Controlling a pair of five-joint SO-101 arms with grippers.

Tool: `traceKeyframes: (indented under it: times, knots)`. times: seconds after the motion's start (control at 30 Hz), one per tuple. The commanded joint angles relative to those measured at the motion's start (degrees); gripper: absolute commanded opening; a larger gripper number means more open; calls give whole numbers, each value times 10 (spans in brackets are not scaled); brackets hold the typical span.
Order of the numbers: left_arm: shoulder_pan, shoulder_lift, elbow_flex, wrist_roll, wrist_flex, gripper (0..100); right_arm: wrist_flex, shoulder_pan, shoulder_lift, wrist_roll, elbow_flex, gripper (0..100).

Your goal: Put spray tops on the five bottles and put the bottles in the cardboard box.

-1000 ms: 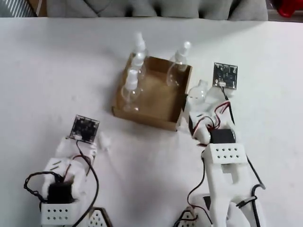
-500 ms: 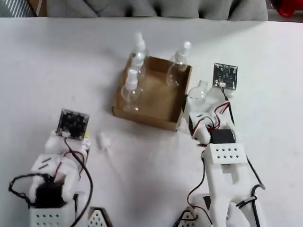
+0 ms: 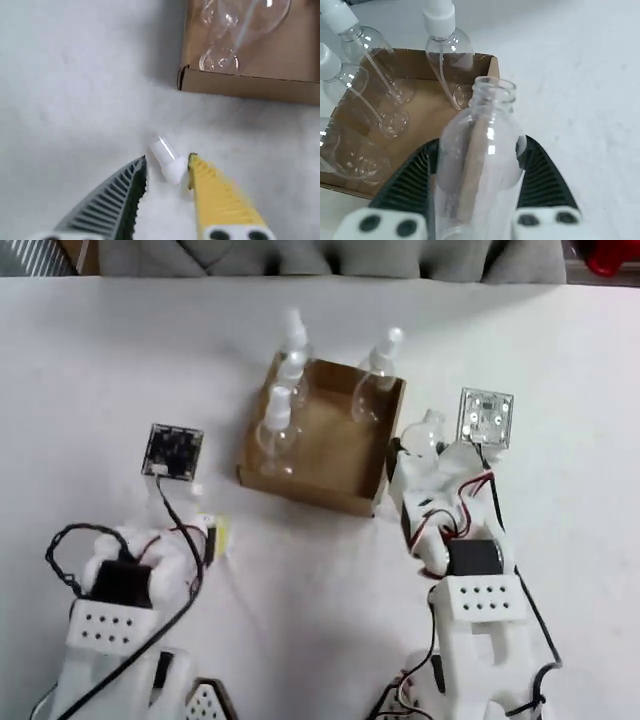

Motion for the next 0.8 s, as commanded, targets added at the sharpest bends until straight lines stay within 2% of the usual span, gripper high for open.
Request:
traceKeyframes:
  times: [0.0, 0.33, 0.63, 0.77]
  knots:
    - [6, 45, -32, 47, -28, 173, -12, 2, -15, -3, -4, 16]
    - [10, 241, -25, 49, -109, 173, -12, 2, -15, -2, -4, 16]
    - [8, 347, -58, 51, -124, 174, -12, 1, -15, -2, -4, 16]
    - [7, 403, -87, 93, -119, 217, -12, 1, -15, -2, -4, 16]
